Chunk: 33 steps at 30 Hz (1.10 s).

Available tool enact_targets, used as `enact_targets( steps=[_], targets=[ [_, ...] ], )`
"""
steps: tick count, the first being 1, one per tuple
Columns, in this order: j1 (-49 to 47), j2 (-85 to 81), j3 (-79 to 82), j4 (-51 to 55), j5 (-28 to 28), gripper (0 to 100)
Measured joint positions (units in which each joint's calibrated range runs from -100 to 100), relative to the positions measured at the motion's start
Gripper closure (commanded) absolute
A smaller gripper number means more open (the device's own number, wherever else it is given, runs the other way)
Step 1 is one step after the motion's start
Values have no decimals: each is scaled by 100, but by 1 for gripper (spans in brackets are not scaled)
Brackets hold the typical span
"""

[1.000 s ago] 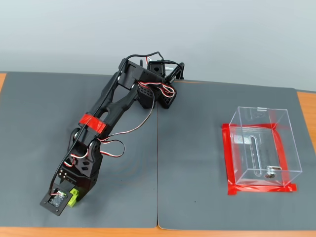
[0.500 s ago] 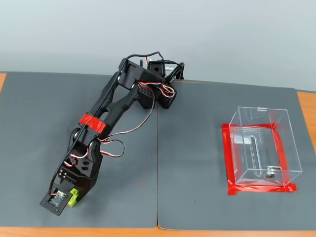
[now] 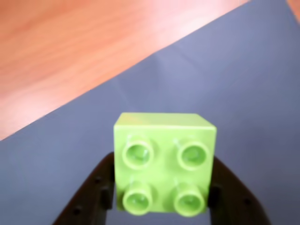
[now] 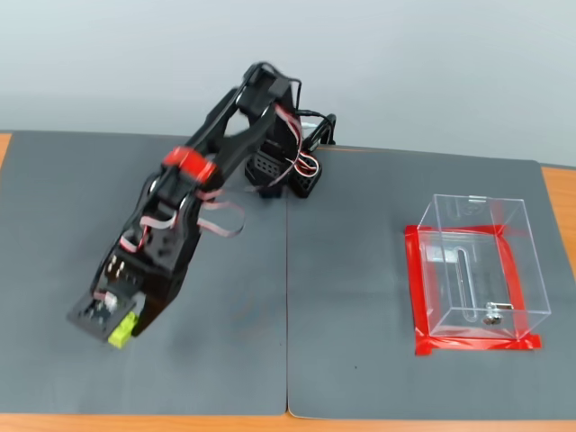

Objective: Pick the green lego block and place it into the transparent box

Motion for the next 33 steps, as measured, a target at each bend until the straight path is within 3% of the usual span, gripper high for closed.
enact_targets(
  steps=[11,33],
  targets=[
    [-140,-2319,952,0,-29,89],
    [-3537,-3432,952,0,-5,89]
  ],
)
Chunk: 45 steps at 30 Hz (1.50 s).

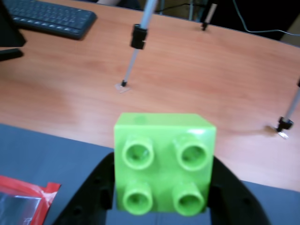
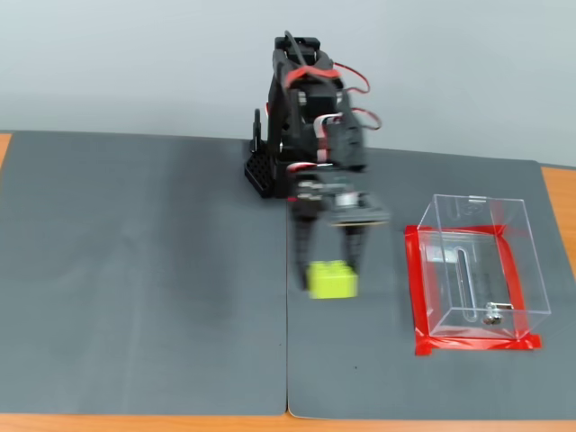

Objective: Pick the green lego block and place it into the transparent box

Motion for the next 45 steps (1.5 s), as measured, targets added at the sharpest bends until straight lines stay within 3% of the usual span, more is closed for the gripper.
enact_targets(
  steps=[20,34,45],
  targets=[
    [-3014,416,-9,0,0,89],
    [-3957,1172,0,0,0,89],
    [-4090,1665,0,0,0,86]
  ],
)
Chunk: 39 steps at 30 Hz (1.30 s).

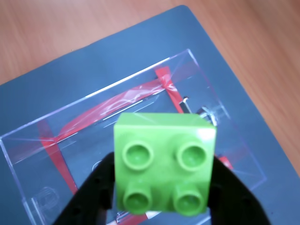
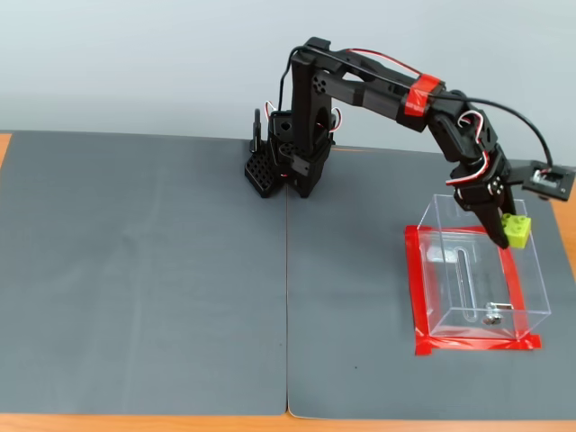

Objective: Pick the green lego block and place it into the transparent box

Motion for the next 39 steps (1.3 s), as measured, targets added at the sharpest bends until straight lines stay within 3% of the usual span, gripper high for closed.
enact_targets(
  steps=[6,23,26,33,39],
  targets=[
    [-140,8,0,0,0,70],
    [-169,8,0,624,0,70],
    [-169,8,0,893,0,75],
    [-88,-187,0,1206,0,98],
    [214,-841,0,1206,5,98]
  ],
)
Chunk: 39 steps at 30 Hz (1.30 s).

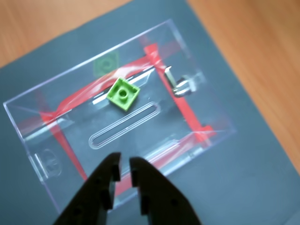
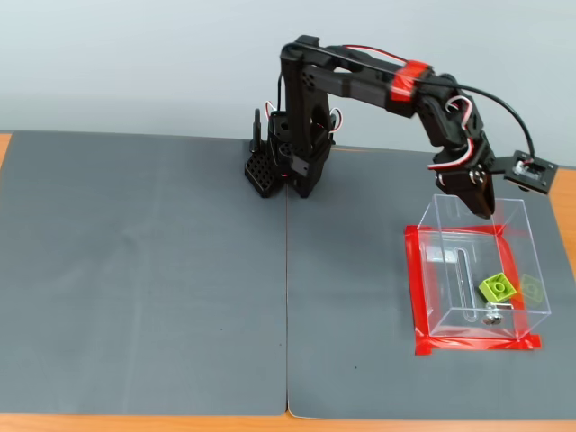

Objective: Pick the green lego block and place it into the transparent box

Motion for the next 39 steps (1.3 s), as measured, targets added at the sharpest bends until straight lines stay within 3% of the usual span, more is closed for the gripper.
enact_targets(
  steps=[11,26,39],
  targets=[
    [1282,-1946,862,928,0,98],
    [3648,-4715,2973,971,0,98],
    [4208,-6321,4930,980,-5,98]
  ],
)
